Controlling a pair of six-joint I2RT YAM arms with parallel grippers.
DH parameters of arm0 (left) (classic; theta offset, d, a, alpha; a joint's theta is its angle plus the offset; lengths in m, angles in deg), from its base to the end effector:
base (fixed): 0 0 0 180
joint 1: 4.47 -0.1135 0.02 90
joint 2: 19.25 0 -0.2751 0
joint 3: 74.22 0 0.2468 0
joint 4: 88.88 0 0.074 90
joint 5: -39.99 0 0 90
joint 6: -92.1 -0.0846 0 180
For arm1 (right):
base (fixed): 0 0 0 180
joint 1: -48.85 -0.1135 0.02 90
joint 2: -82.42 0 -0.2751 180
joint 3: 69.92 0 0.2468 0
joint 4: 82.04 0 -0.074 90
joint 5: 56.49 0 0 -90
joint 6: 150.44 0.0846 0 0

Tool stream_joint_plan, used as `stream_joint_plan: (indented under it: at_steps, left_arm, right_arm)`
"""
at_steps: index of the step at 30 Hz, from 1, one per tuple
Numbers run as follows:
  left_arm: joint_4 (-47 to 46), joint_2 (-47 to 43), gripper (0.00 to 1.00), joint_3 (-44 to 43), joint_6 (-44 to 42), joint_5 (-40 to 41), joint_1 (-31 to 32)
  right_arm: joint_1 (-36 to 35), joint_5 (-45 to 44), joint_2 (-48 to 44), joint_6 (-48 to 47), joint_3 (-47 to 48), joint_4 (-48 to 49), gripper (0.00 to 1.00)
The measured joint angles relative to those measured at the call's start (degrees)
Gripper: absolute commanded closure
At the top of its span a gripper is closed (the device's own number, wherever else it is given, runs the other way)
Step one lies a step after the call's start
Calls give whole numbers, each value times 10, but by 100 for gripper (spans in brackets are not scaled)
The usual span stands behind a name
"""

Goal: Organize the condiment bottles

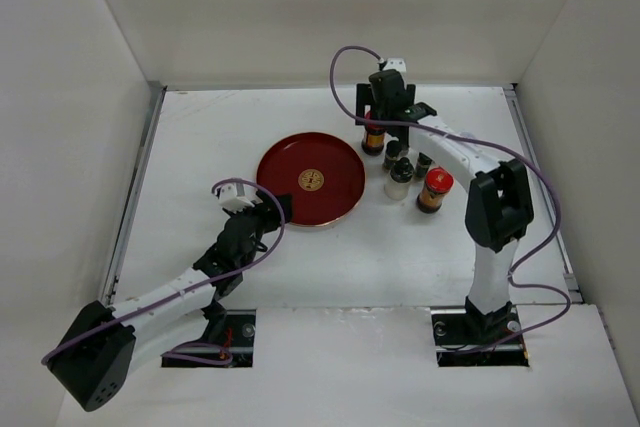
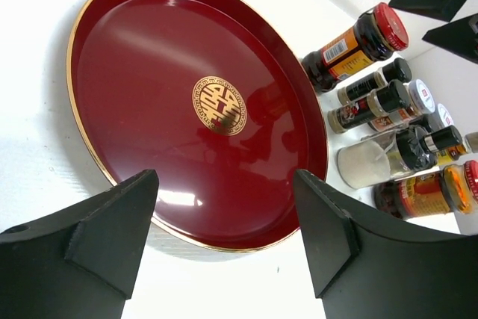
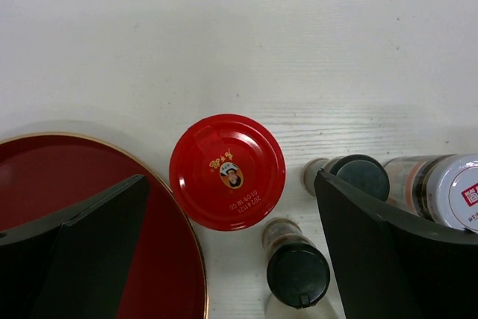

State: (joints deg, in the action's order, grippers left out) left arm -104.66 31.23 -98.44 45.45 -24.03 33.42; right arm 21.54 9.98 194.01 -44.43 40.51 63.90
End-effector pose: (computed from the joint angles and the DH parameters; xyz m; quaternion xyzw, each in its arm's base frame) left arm 0.1915 -0.1021 0.1892 -0.1793 0.7414 -0.2746 0.5855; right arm 0.4525 0.1956 0.2769 0.0078 0.8743 -0.0020 0.4854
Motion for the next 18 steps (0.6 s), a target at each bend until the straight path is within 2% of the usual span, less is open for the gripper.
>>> stream_joint_plan:
  at_steps: [14, 18]
  left_arm:
    - [3, -7, 28, 15, 26, 9, -27]
    - [5, -6, 28, 18, 36, 10, -38]
  right_arm:
    - [7, 39, 64, 2, 29, -26, 0]
    - [7, 39, 77, 2, 34, -25, 4]
